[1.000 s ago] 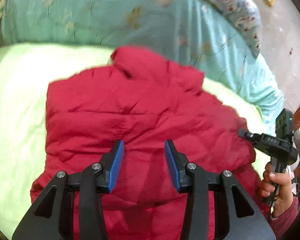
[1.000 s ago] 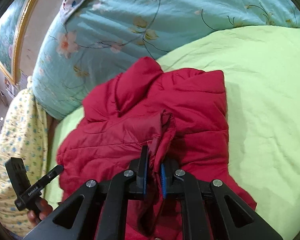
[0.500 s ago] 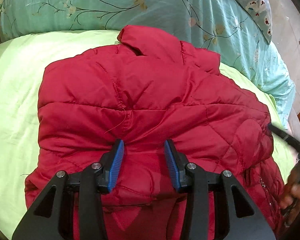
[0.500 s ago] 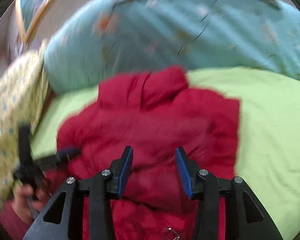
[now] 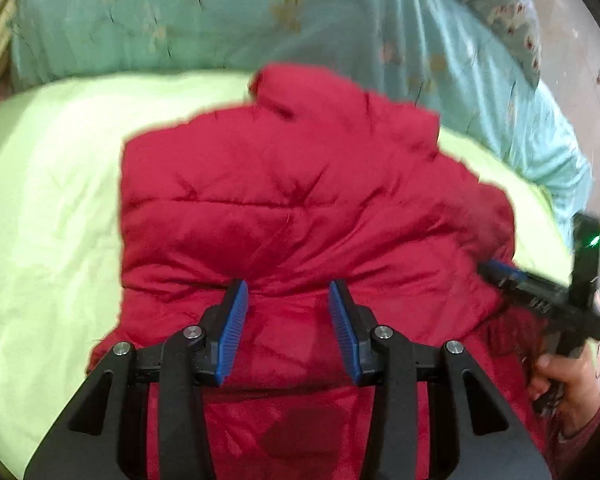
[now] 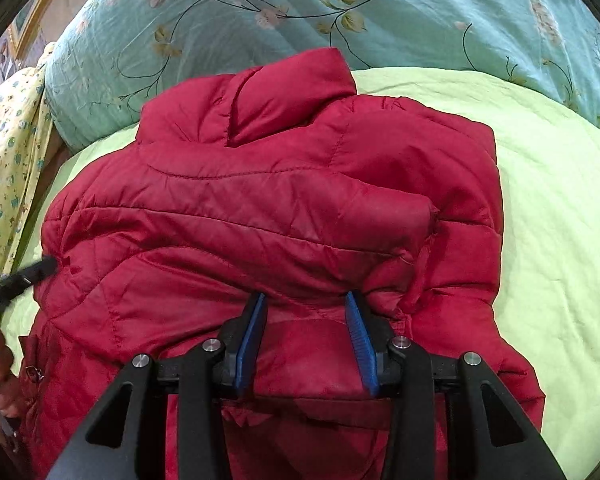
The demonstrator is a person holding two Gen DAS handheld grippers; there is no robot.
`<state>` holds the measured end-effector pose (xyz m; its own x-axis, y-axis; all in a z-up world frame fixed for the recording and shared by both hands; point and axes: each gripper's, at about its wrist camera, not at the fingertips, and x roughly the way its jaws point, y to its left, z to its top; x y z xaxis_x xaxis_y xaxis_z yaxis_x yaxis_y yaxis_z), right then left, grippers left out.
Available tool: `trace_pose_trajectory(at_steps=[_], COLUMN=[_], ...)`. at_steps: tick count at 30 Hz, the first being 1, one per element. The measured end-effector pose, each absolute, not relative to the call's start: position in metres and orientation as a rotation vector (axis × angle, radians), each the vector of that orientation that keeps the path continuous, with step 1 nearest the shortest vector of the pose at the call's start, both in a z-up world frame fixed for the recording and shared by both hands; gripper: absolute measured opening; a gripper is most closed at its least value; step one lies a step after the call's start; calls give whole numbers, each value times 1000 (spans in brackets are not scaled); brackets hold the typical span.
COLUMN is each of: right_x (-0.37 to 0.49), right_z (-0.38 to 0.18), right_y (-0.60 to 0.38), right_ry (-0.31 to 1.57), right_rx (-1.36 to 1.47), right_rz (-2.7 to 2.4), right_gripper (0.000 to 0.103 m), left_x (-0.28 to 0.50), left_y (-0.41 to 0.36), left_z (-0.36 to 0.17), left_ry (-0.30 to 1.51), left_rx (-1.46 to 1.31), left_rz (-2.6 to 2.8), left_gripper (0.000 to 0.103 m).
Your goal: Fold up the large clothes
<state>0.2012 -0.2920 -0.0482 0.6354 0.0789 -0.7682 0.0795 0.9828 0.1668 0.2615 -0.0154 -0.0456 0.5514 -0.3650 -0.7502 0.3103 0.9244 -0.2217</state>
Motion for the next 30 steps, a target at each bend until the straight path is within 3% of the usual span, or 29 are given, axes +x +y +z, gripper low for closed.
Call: trace_pose_trajectory(at_steps=[7,14,30], right_x=[177,189,181], right_z=[-24,-52,-39], right_y=[-286,-298,-304], right_ry=[828,903,897], right_rx=[196,192,264], right_rz=[-8,-54,-34], right_gripper=[45,41,44], left_x=[268,259,266], left_y=[-21,-17,-20], left_z=[-58,-52,-60], left_ry=[910,903,938], left_rx=[-26,-36,-7], left_rz=[-380,-384,-363], left_gripper=[40,40,41])
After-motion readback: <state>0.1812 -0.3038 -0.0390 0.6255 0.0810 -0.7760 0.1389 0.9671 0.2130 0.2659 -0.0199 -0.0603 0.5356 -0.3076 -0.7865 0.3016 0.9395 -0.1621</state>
